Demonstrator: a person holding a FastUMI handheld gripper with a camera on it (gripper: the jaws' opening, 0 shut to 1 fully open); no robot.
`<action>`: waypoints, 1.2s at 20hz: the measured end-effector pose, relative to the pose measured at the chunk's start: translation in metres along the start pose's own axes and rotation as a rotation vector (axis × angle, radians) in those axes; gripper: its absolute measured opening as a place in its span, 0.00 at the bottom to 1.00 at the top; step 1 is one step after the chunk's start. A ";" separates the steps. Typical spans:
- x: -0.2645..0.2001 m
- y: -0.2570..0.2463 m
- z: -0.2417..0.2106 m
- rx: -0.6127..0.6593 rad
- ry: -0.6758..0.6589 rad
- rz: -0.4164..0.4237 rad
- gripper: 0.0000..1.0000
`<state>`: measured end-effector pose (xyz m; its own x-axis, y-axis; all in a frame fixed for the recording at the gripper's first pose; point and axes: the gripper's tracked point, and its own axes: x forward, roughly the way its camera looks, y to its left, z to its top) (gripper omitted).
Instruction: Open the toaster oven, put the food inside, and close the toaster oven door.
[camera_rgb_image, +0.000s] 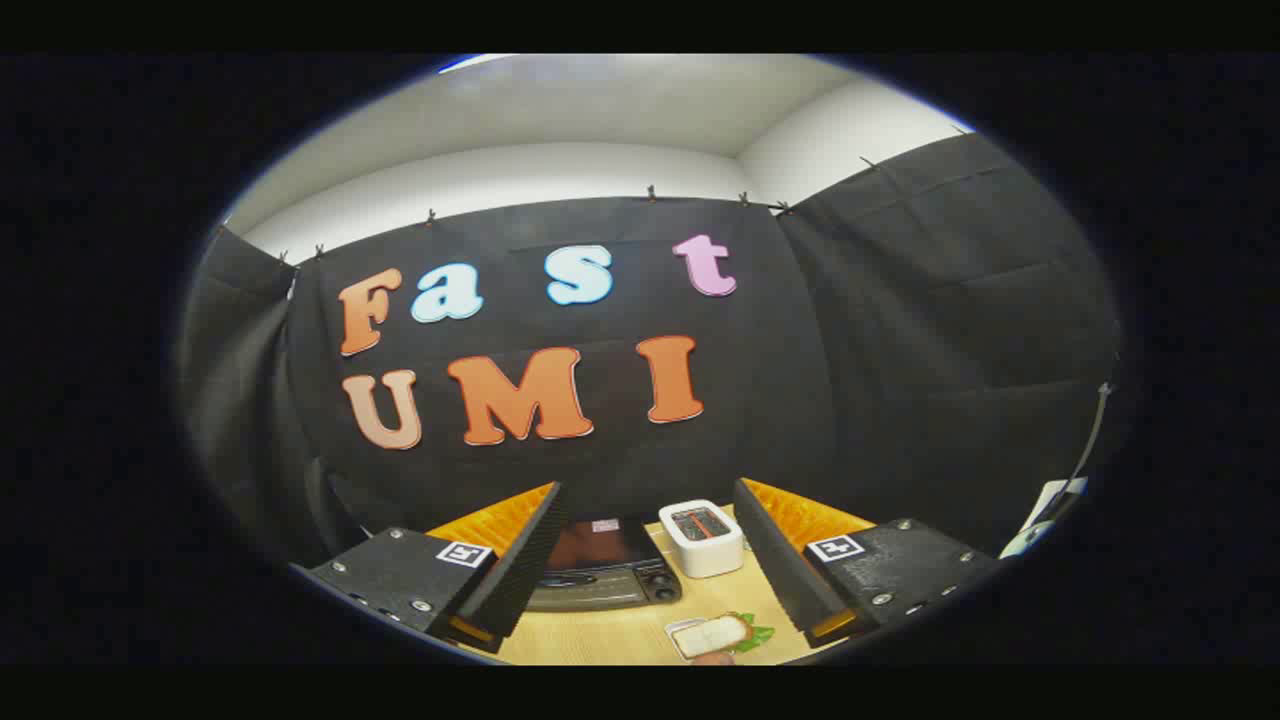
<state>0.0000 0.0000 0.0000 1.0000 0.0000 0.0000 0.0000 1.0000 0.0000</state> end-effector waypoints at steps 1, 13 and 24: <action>0.000 0.005 0.004 -0.014 0.005 0.016 0.99; 0.015 0.024 0.013 -0.017 0.030 0.093 0.99; 0.035 0.038 -0.041 -0.053 0.001 0.053 0.99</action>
<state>0.0352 0.0385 -0.0410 0.9986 0.0530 -0.0025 -0.0530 0.9972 -0.0528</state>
